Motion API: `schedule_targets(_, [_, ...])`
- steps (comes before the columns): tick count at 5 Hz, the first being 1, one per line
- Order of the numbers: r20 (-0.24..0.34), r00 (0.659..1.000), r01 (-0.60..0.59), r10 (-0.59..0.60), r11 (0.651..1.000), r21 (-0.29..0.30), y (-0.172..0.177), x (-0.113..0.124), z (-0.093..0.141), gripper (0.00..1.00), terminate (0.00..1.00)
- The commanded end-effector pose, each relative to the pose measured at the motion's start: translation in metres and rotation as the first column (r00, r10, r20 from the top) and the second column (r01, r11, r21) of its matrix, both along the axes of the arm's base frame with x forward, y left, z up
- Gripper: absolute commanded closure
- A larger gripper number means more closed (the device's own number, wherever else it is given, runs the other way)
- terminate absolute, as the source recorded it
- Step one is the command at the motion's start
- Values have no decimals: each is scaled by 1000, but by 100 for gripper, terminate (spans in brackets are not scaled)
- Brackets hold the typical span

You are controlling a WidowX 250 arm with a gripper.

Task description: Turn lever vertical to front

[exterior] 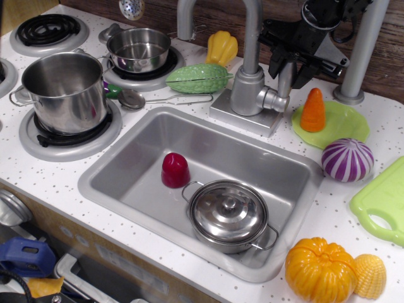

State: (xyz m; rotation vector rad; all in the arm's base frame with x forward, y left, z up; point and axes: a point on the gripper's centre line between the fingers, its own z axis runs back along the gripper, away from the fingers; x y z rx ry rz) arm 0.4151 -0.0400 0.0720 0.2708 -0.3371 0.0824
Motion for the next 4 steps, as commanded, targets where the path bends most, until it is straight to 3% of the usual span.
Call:
schedule_targets(1, [25,999,-45,46,998,-43,-4,-23,27,100,0])
schedule_targets(4, [27,998,-44,48,988,-145,2,-40,-12,100,0])
